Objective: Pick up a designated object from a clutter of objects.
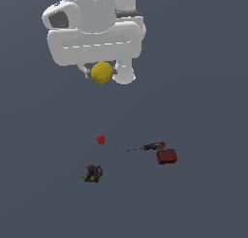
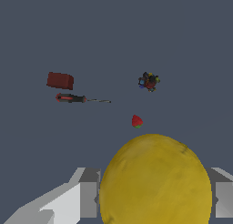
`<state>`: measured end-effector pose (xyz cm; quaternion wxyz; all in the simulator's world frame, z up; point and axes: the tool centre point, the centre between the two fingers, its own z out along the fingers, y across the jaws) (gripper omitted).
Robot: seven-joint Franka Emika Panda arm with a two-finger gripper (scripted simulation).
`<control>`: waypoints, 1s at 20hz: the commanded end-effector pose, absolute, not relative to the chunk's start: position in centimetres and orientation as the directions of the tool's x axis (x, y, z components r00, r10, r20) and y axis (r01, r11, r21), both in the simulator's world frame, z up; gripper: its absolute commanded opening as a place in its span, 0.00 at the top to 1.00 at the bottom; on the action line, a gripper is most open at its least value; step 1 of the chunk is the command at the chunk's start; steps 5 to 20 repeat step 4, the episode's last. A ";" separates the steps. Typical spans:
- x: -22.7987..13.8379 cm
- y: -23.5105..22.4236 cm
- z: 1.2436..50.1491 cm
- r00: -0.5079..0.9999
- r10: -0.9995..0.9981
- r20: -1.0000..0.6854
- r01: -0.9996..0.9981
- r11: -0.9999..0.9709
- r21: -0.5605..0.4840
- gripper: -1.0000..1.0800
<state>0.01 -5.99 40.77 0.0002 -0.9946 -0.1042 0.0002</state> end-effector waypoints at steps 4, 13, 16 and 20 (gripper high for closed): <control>0.3 -6.1 41.4 0.978 0.207 0.000 0.207 -0.978 0.000 1.00; 0.3 -6.1 41.4 0.978 0.207 0.000 0.207 -0.978 0.000 1.00; 0.3 -6.1 41.4 0.978 0.207 0.000 0.207 -0.978 0.000 1.00; 0.3 -6.1 41.4 0.978 0.207 0.000 0.207 -0.978 0.000 1.00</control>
